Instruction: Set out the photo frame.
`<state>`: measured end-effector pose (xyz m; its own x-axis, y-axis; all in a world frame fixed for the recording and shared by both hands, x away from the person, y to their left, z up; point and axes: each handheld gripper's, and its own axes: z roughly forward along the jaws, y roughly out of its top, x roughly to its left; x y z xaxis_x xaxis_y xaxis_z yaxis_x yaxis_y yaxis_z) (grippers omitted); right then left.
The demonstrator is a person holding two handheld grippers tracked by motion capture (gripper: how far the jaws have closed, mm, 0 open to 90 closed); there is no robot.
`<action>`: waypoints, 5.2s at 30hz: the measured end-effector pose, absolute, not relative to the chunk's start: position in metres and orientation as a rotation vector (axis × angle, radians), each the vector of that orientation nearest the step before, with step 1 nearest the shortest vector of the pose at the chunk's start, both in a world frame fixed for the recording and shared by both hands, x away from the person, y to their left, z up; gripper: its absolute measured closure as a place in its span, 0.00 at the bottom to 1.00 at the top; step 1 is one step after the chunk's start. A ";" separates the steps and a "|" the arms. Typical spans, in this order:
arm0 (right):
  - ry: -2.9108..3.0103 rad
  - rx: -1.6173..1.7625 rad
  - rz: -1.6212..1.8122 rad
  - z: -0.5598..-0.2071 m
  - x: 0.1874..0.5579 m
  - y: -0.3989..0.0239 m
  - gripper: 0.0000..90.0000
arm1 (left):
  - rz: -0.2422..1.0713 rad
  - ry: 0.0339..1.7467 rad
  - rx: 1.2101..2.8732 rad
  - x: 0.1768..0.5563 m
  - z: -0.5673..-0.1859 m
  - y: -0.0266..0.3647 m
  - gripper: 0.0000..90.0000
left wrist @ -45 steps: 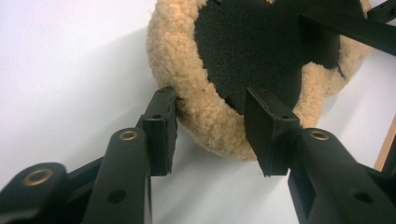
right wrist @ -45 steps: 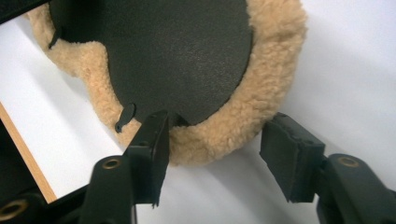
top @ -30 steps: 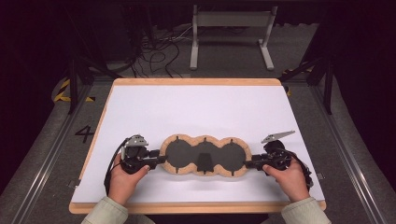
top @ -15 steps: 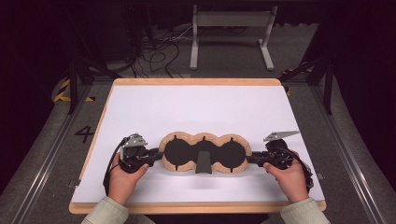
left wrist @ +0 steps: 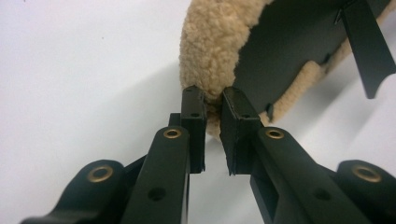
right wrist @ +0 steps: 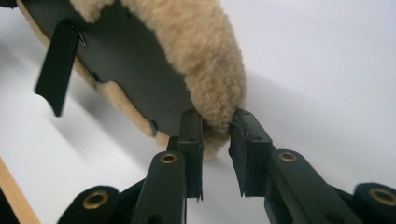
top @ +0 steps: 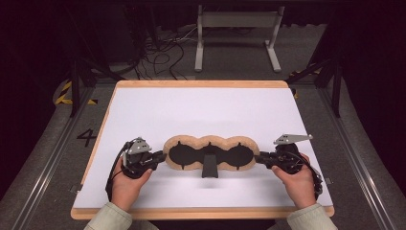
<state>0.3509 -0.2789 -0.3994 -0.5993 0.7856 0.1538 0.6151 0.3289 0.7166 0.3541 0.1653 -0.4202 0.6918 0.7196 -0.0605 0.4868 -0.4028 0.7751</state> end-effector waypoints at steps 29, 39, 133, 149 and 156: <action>2.517 1.034 1.036 -0.396 0.324 -0.281 0.81 | 0.247 0.799 2.166 0.330 -0.422 0.177 0.92; 2.534 0.985 1.055 -0.390 0.321 -0.284 0.80 | 0.229 0.753 2.200 0.324 -0.421 0.177 0.98; 2.388 1.017 1.011 -0.394 0.329 -0.290 1.00 | 0.373 0.864 2.273 0.393 -0.452 0.114 1.00; 2.422 1.010 0.978 -0.401 0.327 -0.288 1.00 | 0.376 0.857 2.231 0.397 -0.442 0.110 1.00; 2.462 0.994 0.951 -0.408 0.326 -0.283 1.00 | 0.344 0.801 2.221 0.376 -0.433 0.115 1.00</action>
